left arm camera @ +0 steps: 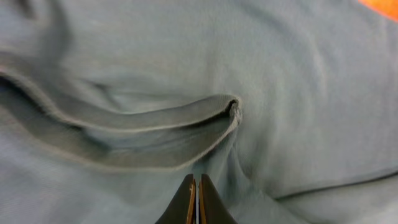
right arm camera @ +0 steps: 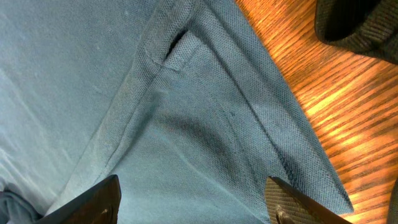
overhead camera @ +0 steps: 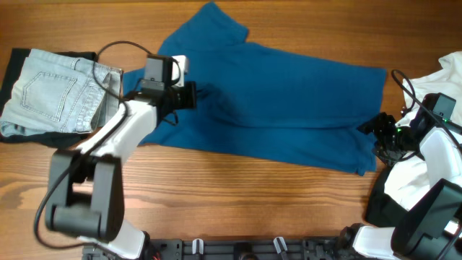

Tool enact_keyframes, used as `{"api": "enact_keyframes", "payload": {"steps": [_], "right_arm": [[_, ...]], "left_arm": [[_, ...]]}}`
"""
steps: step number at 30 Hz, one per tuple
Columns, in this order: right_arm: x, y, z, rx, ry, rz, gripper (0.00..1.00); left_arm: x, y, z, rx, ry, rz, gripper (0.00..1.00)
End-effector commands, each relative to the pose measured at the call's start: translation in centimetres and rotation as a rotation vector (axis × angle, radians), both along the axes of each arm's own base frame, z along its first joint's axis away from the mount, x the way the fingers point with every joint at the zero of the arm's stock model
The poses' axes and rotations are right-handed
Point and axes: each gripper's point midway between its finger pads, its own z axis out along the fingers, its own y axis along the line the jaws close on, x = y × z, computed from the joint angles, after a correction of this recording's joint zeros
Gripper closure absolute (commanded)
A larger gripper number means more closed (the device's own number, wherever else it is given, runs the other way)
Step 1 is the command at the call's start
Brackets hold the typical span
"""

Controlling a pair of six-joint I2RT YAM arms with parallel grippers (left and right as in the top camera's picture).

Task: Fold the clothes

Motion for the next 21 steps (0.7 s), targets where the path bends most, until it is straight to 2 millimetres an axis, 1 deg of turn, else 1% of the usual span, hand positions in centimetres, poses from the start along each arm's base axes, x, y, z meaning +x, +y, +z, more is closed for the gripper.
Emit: {"api": "enact_keyframes", "payload": {"steps": [1, 5, 8, 10, 13, 16, 19, 21], "right_arm": [[0.7, -0.4, 1.0, -0.013, -0.042, -0.004, 0.25], [0.8, -0.5, 1.0, -0.014, -0.044, -0.004, 0.25], [0.8, -0.5, 1.0, -0.014, -0.044, -0.005, 0.25], [0.8, -0.5, 1.0, -0.014, -0.044, -0.004, 0.25], [0.8, -0.5, 1.0, -0.014, -0.044, -0.004, 0.25], [0.8, -0.4, 1.0, -0.014, -0.044, -0.004, 0.25], [0.8, -0.4, 1.0, -0.014, -0.044, -0.004, 0.25], [0.7, -0.4, 1.0, -0.012, -0.042, -0.004, 0.25]], "left_arm": [[-0.7, 0.3, 0.3, 0.025, 0.015, -0.014, 0.96], [-0.7, 0.3, -2.2, 0.038, 0.062, -0.016, 0.96], [-0.9, 0.2, -4.4, 0.047, 0.108, -0.020, 0.96], [-0.7, 0.3, -5.2, 0.052, 0.113, -0.018, 0.96], [1.1, 1.2, -4.7, 0.102, 0.035, 0.025, 0.96], [2.9, 1.8, -4.2, 0.128, -0.044, 0.058, 0.96], [4.8, 1.7, -3.5, 0.121, -0.127, 0.073, 0.96], [5.8, 1.4, -2.5, 0.102, -0.181, 0.084, 0.96]]}}
